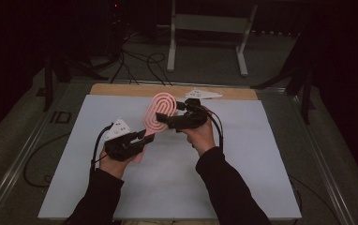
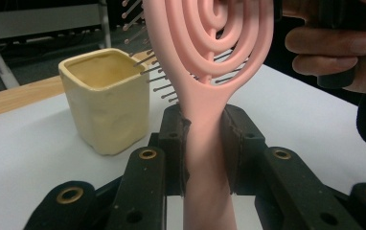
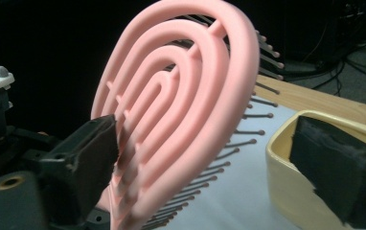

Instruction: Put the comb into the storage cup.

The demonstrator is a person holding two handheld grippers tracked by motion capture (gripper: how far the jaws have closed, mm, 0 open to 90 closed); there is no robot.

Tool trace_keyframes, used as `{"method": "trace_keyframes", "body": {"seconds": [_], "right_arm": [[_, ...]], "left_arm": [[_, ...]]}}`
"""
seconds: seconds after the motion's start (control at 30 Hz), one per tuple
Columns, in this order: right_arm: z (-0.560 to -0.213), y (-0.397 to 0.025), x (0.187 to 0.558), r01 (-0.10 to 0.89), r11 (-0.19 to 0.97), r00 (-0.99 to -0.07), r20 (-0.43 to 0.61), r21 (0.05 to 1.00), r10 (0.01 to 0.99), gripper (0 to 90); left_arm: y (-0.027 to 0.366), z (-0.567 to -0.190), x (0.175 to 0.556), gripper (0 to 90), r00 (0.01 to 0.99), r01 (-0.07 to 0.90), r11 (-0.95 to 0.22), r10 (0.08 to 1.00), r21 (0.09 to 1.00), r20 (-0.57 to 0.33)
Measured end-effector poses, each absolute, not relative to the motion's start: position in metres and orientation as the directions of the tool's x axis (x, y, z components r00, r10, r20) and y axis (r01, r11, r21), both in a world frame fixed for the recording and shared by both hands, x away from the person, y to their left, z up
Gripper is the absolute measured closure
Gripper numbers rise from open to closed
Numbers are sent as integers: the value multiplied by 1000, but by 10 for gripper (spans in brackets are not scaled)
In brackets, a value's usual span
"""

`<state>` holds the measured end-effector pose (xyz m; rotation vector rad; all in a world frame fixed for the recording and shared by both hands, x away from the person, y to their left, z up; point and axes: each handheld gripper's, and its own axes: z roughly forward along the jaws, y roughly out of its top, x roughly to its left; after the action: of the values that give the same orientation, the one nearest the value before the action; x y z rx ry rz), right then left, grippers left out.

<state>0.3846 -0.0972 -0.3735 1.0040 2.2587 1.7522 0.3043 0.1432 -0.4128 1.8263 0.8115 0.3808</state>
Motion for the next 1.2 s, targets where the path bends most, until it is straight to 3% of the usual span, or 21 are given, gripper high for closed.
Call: {"method": "trace_keyframes", "body": {"seconds": [0.43, 1.2], "right_arm": [[-374, -91, 384, 449, 117, -788, 331, 886, 518, 166], [-372, -87, 380, 454, 126, -819, 358, 882, 448, 465]], "left_arm": [[140, -414, 304, 729, 737, 341, -223, 667, 913, -113], [140, -418, 306, 723, 741, 362, -220, 658, 906, -137]]}}
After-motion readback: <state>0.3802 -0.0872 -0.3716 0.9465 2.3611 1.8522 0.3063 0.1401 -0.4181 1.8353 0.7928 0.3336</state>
